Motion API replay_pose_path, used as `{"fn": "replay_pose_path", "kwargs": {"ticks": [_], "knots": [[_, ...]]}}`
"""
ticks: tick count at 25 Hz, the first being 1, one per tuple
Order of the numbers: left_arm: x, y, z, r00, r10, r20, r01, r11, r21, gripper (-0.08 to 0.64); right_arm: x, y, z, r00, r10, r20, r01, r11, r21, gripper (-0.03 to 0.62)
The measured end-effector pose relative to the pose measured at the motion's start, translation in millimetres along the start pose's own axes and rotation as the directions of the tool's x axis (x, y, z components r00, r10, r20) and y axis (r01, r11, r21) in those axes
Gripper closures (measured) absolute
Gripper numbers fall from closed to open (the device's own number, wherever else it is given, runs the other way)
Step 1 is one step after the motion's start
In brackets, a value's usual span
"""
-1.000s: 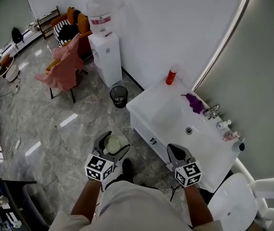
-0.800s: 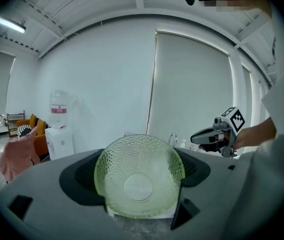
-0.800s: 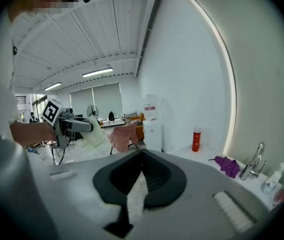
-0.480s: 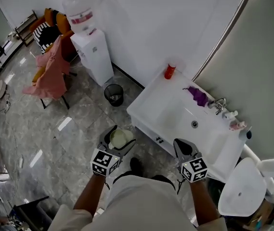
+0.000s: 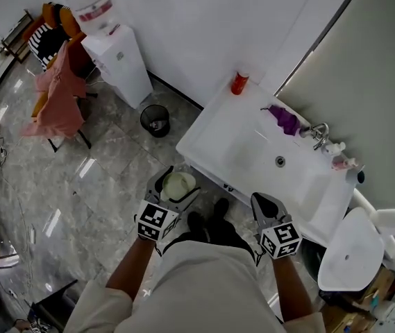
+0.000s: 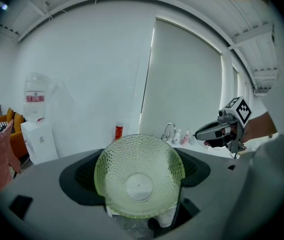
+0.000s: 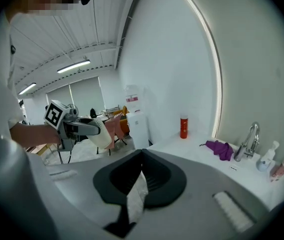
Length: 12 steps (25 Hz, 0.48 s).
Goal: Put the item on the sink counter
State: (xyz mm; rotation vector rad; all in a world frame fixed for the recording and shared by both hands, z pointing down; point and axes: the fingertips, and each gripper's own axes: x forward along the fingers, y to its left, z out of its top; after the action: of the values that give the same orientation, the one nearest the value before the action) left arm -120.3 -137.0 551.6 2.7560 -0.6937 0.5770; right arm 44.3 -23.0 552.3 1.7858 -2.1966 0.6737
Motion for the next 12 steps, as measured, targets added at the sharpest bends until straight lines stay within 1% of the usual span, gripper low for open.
{"fn": "replay_pose_path", "kwargs": {"ticks": [2, 6, 12], "knots": [[11.1, 0.6, -1.5, 1.0, -0.008, -0.014, 0.008, 1.0, 0.001, 0.15, 5.9, -4.0, -3.4, 1.0, -0.01, -0.002, 0.01, 1.0, 0.016, 0.581], [37.0, 1.1, -1.0, 0.999, -0.016, -0.04, 0.016, 1.0, 0.012, 0.15, 27.9, -15.5, -9.8, 1.0, 0.019, -0.017, -0.018, 0.999, 0.035, 0.581], [75.2, 19.5, 5.0, 0.997, 0.02, -0.075, -0.019, 1.0, 0.018, 0.15, 70.8, -43.2, 0.3, 0.996, 0.076, -0.045, -0.073, 0.996, 0.058, 0.581]]}}
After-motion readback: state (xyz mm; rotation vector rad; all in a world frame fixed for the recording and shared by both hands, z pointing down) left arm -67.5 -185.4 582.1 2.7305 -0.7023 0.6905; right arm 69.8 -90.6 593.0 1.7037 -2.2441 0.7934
